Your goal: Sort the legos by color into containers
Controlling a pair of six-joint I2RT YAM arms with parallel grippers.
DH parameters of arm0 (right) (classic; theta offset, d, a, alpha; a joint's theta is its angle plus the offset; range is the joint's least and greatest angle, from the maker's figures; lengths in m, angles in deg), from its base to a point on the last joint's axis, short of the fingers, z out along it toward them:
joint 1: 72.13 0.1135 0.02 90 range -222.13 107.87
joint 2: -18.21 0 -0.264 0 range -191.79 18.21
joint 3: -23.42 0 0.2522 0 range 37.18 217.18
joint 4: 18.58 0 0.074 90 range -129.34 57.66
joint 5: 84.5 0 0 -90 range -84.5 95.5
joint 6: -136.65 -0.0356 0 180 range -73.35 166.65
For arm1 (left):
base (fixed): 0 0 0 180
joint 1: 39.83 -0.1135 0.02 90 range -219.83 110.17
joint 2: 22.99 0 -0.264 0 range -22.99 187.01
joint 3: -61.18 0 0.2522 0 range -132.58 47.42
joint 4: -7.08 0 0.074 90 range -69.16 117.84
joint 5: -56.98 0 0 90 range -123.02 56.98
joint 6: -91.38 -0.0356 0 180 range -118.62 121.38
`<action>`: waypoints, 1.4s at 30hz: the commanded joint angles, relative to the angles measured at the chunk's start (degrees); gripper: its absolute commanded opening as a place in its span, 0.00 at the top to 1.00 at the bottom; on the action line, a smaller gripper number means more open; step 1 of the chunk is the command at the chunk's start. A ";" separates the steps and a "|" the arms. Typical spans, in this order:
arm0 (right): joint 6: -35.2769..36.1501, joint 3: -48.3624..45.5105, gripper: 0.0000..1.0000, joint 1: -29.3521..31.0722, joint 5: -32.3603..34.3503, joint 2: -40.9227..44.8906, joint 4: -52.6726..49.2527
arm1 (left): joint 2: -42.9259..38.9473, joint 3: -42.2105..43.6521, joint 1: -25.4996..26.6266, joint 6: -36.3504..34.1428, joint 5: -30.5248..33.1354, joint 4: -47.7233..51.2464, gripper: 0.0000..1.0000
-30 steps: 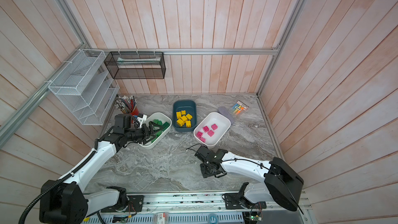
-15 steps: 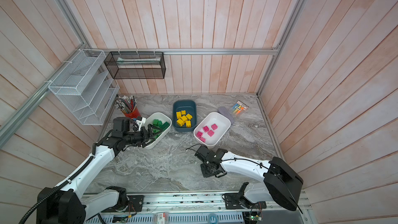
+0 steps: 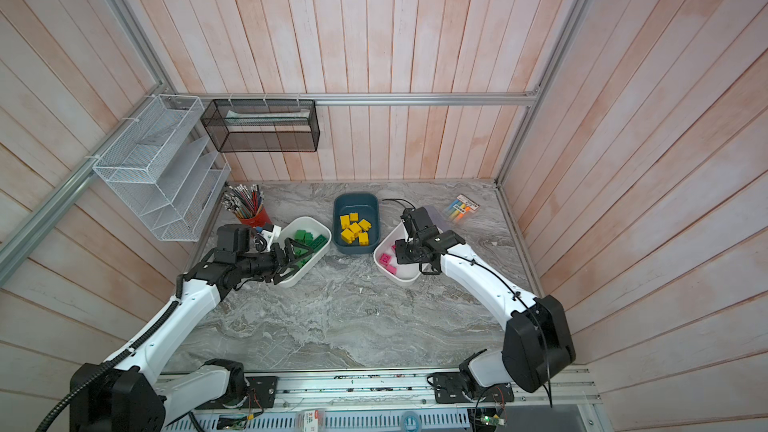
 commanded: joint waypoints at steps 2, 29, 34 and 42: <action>7.76 0.83 0.78 -3.20 -0.64 -6.27 1.86 | 0.71 -2.89 -0.14 -2.12 1.26 0.86 0.00; 15.54 -1.19 0.06 -13.62 -15.51 1.28 13.53 | 5.25 -7.42 -7.59 -18.52 14.62 5.19 0.00; 18.92 -10.37 0.02 -15.92 -2.85 8.68 28.93 | 3.61 -2.64 -10.28 -24.02 24.66 -3.87 0.00; 14.40 -27.10 0.02 -29.18 -7.22 12.87 57.02 | 1.15 12.05 -12.92 -30.72 45.94 -26.33 0.00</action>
